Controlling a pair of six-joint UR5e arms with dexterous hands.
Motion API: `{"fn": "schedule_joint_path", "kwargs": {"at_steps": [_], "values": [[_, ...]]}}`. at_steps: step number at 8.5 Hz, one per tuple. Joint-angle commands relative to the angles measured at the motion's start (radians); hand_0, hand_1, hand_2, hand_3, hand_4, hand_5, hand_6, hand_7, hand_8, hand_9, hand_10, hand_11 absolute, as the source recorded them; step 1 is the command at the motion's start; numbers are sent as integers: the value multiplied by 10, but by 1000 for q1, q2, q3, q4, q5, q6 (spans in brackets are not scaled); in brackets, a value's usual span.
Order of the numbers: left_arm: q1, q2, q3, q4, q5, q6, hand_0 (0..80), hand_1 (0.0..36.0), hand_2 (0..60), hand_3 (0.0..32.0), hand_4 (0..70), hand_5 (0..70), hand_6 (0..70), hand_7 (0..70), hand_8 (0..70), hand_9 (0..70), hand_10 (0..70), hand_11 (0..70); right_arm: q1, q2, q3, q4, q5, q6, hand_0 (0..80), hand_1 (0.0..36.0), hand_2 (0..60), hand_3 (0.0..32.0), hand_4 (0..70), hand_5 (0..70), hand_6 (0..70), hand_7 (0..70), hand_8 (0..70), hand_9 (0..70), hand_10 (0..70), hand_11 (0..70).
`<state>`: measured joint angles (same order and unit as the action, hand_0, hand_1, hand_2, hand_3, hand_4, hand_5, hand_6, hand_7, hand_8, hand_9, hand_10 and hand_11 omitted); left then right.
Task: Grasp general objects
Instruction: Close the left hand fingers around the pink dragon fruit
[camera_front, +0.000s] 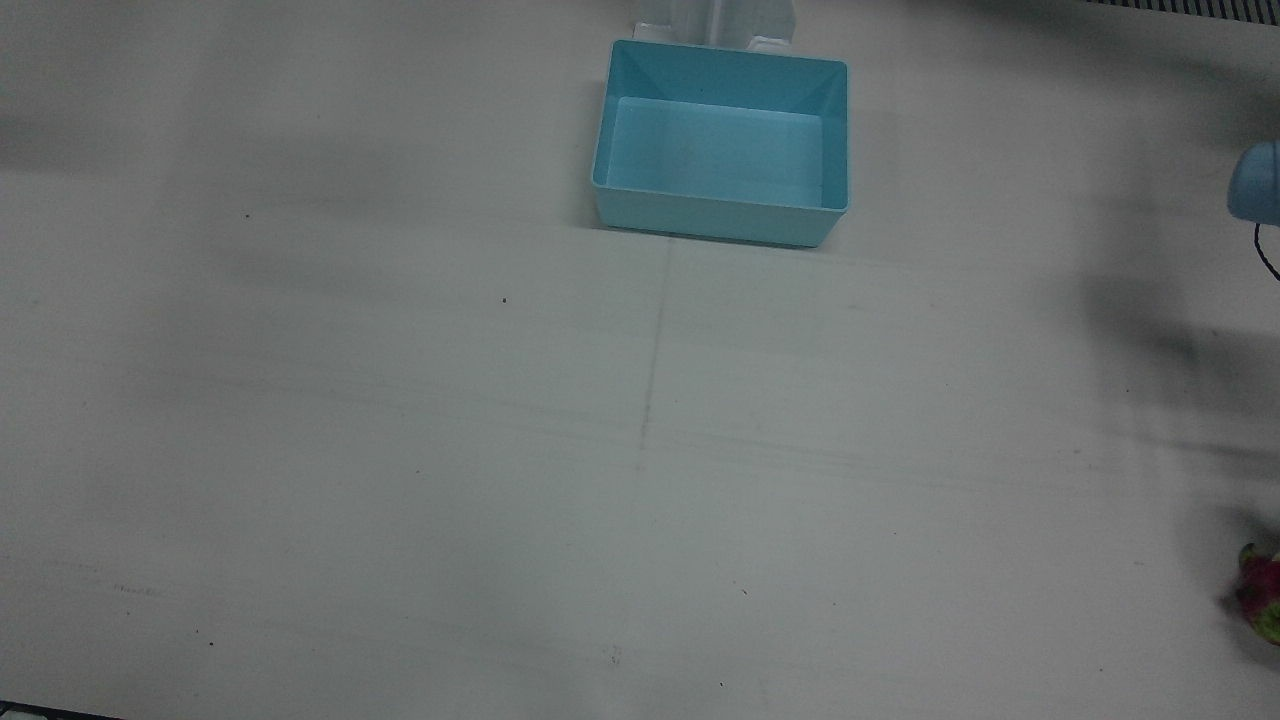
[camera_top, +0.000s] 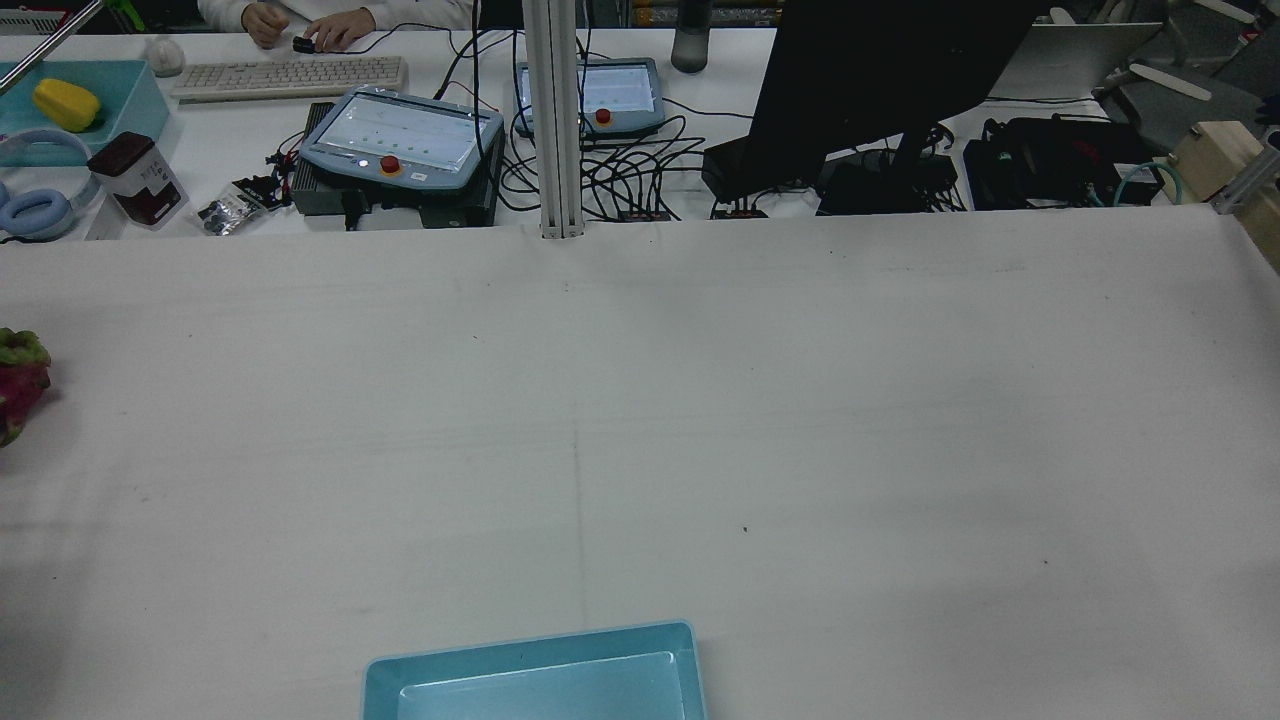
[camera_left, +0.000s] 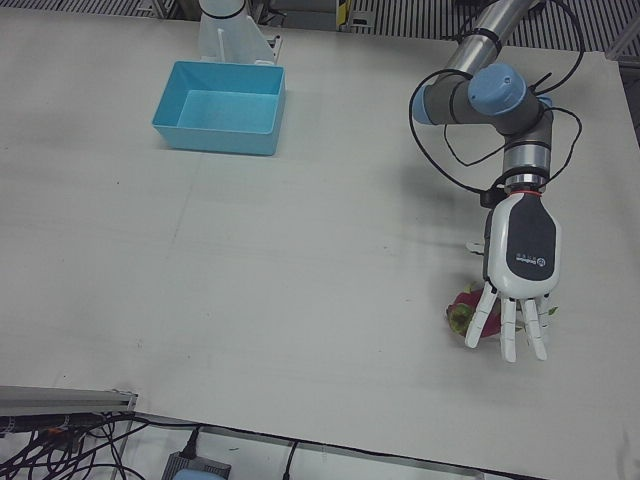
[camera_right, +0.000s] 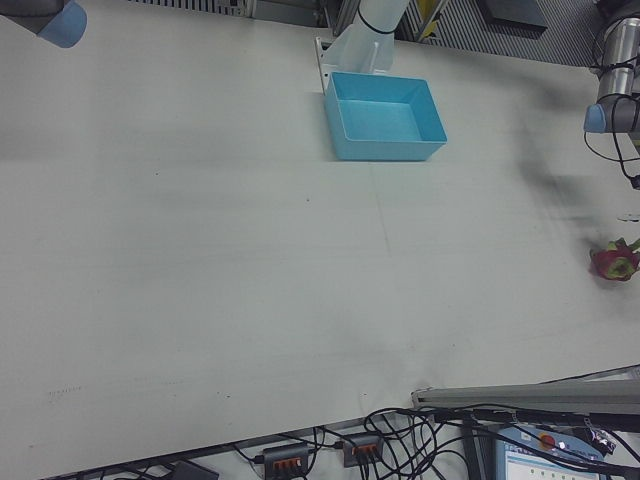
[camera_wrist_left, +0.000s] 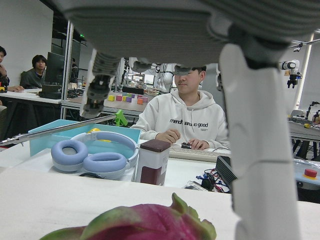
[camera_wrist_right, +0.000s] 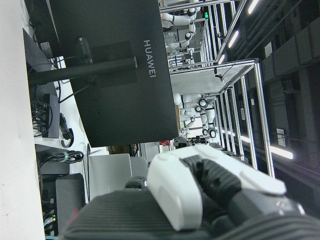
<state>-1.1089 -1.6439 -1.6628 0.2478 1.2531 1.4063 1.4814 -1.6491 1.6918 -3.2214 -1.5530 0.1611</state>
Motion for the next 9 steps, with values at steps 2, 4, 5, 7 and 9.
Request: {"fn": "schedule_joint_path", "kwargs": {"at_steps": [2,4,5,7,9], "values": [[9,-20,118,-48,6,-55,504,106,0,268,0,0,0,0,39,0,0,0,-1,0,0,0,-1,0,0,0,0,0,0,0,0,0,0,0,0,0],[11,-20,144,-67,6,-67,500,98,0,282,0,0,0,0,41,0,0,0,-1,0,0,0,1,0,0,0,0,0,0,0,0,0,0,0,0,0],[15,-22,146,-67,6,-67,501,98,0,282,0,0,0,0,40,0,0,0,-1,0,-1,0,1,0,0,0,0,0,0,0,0,0,0,0,0,0],[55,-30,149,-62,3,-69,501,98,0,272,0,0,0,0,41,0,0,0,-1,0,-1,0,1,0,0,0,0,0,0,0,0,0,0,0,0,0],[58,-52,205,-88,5,-70,499,95,0,260,0,0,0,0,42,0,0,0,-1,0,0,0,-1,0,0,0,0,0,0,0,0,0,0,0,0,0]]}}
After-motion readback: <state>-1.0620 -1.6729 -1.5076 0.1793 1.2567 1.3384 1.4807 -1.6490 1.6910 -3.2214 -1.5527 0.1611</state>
